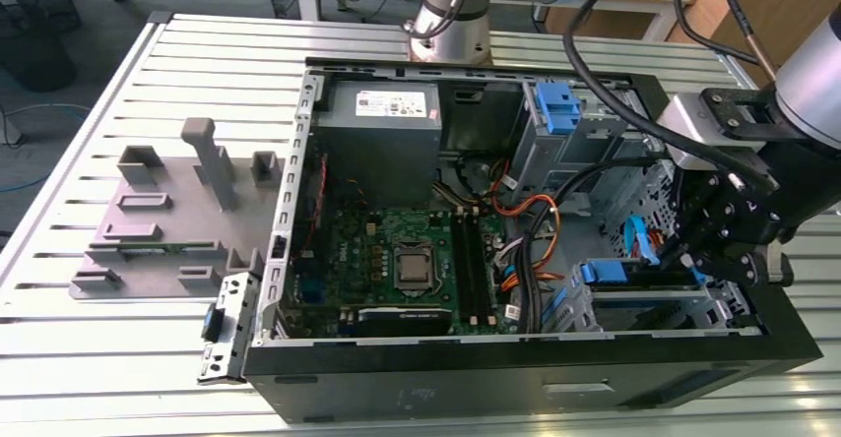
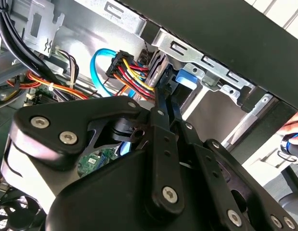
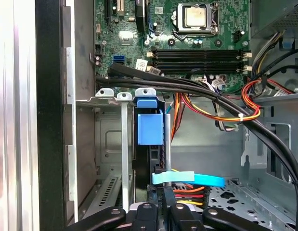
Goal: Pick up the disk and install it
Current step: 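Insert the second disk wire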
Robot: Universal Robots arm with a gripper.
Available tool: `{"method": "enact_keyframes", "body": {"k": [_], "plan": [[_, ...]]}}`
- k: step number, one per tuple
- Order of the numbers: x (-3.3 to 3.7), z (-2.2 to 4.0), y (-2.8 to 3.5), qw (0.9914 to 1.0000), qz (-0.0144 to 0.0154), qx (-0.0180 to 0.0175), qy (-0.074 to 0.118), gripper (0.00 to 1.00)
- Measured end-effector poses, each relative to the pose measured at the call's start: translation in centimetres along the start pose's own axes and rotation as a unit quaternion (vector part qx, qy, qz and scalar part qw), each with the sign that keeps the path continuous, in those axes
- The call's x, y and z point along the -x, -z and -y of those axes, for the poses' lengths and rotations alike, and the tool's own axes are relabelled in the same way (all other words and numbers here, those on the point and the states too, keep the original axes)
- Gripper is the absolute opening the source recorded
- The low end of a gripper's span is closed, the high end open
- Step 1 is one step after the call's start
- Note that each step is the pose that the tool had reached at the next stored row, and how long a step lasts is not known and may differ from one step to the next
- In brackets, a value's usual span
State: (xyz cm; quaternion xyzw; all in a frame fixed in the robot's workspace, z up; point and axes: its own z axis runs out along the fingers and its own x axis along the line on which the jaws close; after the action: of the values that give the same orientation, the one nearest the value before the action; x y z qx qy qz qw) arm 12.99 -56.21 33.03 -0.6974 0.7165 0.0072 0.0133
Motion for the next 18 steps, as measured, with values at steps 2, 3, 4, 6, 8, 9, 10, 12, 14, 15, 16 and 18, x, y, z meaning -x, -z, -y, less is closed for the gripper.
{"method": "enact_keyframes", "body": {"k": [2, 3, 4, 6, 8, 9, 10, 12, 14, 15, 16, 18], "plan": [[-0.01, 0.00, -0.19, 1.00000, -0.0001, 0.0000, 0.000, 0.16], [-0.01, 0.00, -0.23, 1.00000, -0.0004, 0.0000, 0.000, 0.16], [-0.01, 0.00, -0.24, 1.00000, -0.0004, 0.0000, 0.000, 0.16], [-0.01, 0.00, -0.26, 1.00000, -0.0003, 0.0000, 0.000, 0.16], [-0.01, 0.00, -0.29, 1.00000, -0.0001, 0.0000, 0.000, 0.16], [0.00, 0.00, -0.33, 1.00000, 0.0003, 0.0001, 0.000, 0.18], [0.00, -0.01, -0.37, 1.00000, 0.0006, 0.0001, 0.000, 0.18], [-0.01, 0.00, -0.35, 1.00000, 0.0003, 0.0000, 0.000, 0.24], [-0.01, 0.00, -0.24, 1.00000, -0.0002, 0.0000, 0.000, 0.24], [0.00, 0.00, -0.06, 1.00000, -0.0001, 0.0000, 0.000, 0.24], [0.01, 0.00, 0.18, 1.00000, 0.0000, 0.0000, 0.000, 0.24], [0.02, 0.01, 0.80, 1.00000, 0.0000, 0.0000, 0.000, 0.24]]}}
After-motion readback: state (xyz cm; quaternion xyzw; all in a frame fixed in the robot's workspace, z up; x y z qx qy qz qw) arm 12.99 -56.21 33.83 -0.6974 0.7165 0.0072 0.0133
